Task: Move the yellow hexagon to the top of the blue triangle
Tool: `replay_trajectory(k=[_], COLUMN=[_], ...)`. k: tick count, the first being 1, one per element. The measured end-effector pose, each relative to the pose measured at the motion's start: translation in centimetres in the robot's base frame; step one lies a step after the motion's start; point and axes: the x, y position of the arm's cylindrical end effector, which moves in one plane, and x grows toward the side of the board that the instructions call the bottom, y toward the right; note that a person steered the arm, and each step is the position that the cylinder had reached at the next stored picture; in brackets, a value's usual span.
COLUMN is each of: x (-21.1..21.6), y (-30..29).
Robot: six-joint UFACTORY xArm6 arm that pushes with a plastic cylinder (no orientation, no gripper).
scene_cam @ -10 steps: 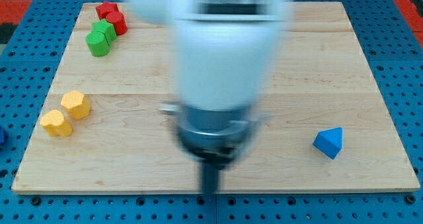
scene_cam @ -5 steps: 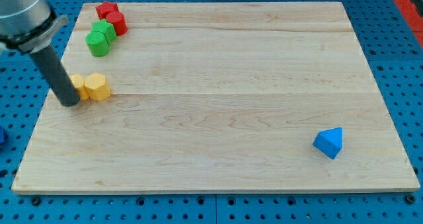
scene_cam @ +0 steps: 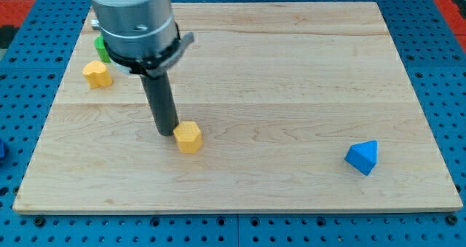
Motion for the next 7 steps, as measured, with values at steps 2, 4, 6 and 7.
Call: replay_trajectory(k=[2, 4, 6, 7], x=[2.3, -1.9, -1.5, -0.7], y=[0.5, 6.4, -1.7, 2.4])
